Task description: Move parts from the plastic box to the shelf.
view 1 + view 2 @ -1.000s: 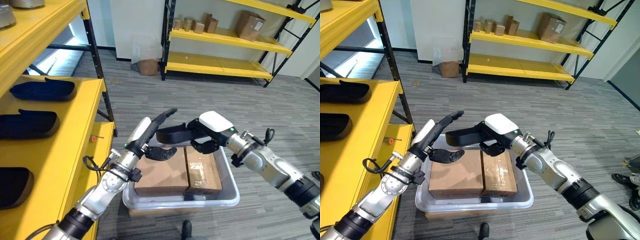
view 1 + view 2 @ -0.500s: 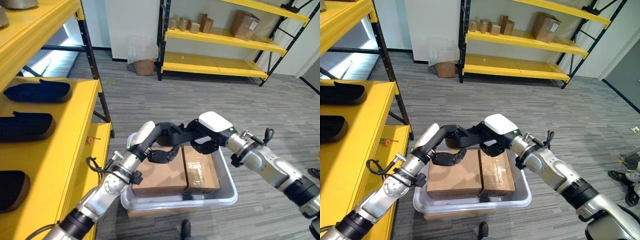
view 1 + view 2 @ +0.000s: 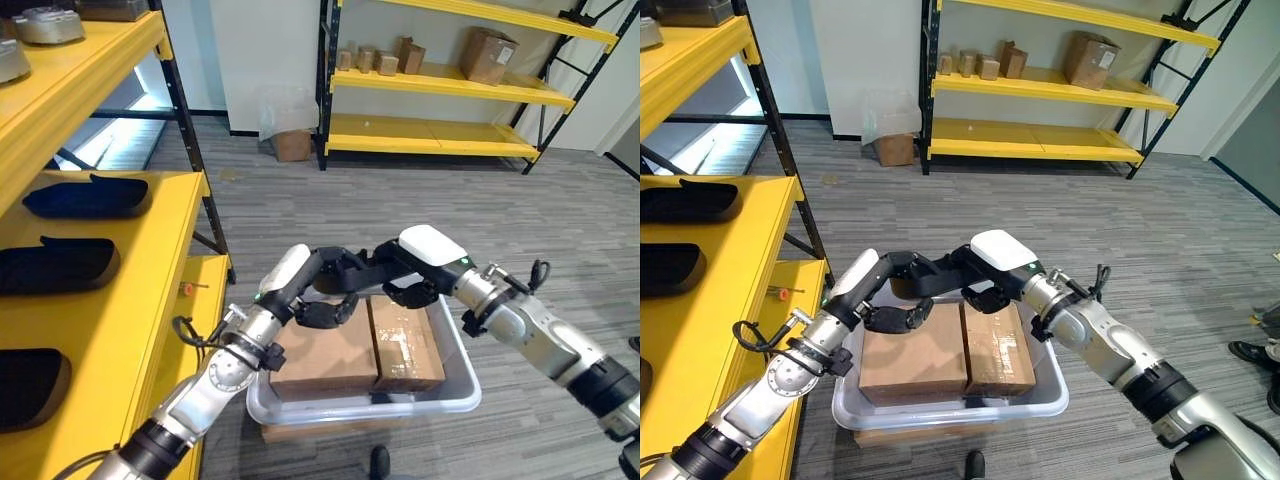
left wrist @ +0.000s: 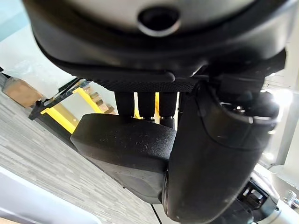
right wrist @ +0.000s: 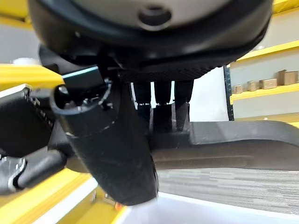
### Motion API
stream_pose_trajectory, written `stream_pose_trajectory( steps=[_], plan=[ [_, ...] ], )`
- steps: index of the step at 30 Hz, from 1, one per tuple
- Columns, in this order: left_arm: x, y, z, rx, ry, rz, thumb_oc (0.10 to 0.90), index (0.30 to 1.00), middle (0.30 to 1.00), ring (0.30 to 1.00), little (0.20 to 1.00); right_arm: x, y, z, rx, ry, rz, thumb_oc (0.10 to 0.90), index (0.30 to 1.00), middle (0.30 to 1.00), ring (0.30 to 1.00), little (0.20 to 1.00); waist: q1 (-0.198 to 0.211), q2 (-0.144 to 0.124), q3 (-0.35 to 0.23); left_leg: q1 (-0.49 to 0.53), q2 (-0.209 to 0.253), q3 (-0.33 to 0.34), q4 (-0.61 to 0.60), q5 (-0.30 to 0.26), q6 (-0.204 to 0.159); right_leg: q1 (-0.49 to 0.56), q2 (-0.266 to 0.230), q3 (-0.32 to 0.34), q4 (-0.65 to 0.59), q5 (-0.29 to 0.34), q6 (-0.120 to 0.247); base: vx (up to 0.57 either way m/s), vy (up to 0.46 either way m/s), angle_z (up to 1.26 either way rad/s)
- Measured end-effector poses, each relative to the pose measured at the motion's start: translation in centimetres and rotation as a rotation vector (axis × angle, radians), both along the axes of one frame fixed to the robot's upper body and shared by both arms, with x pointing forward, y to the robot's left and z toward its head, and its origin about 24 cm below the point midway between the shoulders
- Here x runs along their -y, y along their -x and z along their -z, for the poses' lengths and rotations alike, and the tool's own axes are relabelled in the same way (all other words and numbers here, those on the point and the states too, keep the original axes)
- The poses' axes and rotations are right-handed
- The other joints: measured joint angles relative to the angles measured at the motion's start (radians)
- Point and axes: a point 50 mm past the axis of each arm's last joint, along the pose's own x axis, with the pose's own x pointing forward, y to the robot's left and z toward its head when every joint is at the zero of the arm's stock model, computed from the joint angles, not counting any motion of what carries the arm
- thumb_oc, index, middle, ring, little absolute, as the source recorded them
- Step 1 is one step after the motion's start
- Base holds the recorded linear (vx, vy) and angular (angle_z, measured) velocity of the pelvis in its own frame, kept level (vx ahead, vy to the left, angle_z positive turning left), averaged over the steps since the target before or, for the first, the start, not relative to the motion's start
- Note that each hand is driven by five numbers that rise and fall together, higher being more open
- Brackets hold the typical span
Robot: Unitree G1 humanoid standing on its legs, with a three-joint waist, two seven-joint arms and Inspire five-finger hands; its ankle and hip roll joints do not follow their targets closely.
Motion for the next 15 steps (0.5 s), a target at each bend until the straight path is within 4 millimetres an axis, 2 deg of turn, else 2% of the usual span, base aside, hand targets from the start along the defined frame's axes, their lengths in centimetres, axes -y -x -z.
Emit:
stream_pose_trajectory(
  steps=[1,3,7,12,15],
  plan=[
    [-0.2,0.0,0.2,-0.012,-0.004,-0.012,0.4,0.3,0.3,0.3,0.3,0.2,0.1,-0.1,0.005,-0.008,0.006,0.9,1.0,1.0,1.0,1.0,-0.006,0.002,0.0,0.002,0.0,0.004,0.0,0.0,0.0,0.0,0.0,0.002,0.0,0.0,0.0,-0.01,-0.002,-0.06],
    [-1.3,0.5,1.1,-0.046,-0.003,-0.06,0.4,0.3,0.3,0.3,0.3,1.8,0.5,0.1,0.012,-0.056,0.074,0.9,1.0,1.0,1.0,1.0,-0.006,0.007,-0.001,0.006,0.0,0.015,0.0,-0.003,0.0,-0.002,0.0,0.01,0.0,-0.001,0.0,-0.01,0.003,-0.09],
    [-3.2,0.7,1.7,-0.068,-0.008,-0.142,0.4,0.3,0.3,0.3,0.3,4.4,2.2,1.9,-0.036,-0.096,0.187,0.9,1.0,1.0,1.0,1.0,-0.026,0.017,-0.001,0.011,-0.001,0.018,0.0,-0.005,0.001,-0.003,0.0,0.017,-0.001,-0.001,0.001,-0.01,-0.002,-0.05],
    [-3.8,0.7,1.5,-0.058,-0.01,-0.17,0.4,0.3,0.3,0.3,0.3,5.4,3.1,2.5,-0.048,-0.109,0.228,0.9,1.0,1.0,1.0,1.0,-0.032,0.037,-0.001,0.016,-0.001,0.023,-0.004,-0.007,0.0,-0.003,0.001,0.022,-0.001,-0.01,0.004,0.0,-0.004,-0.03],
    [-4.3,0.8,1.4,-0.04,-0.042,-0.193,0.4,0.3,0.3,0.3,0.3,5.8,3.6,2.0,-0.016,-0.142,0.249,0.9,1.0,1.0,1.0,1.0,-0.041,0.046,0.0,0.016,-0.001,0.025,-0.004,-0.008,-0.002,-0.003,0.001,0.024,-0.001,-0.012,0.004,0.0,0.0,0.0]
  ],
)
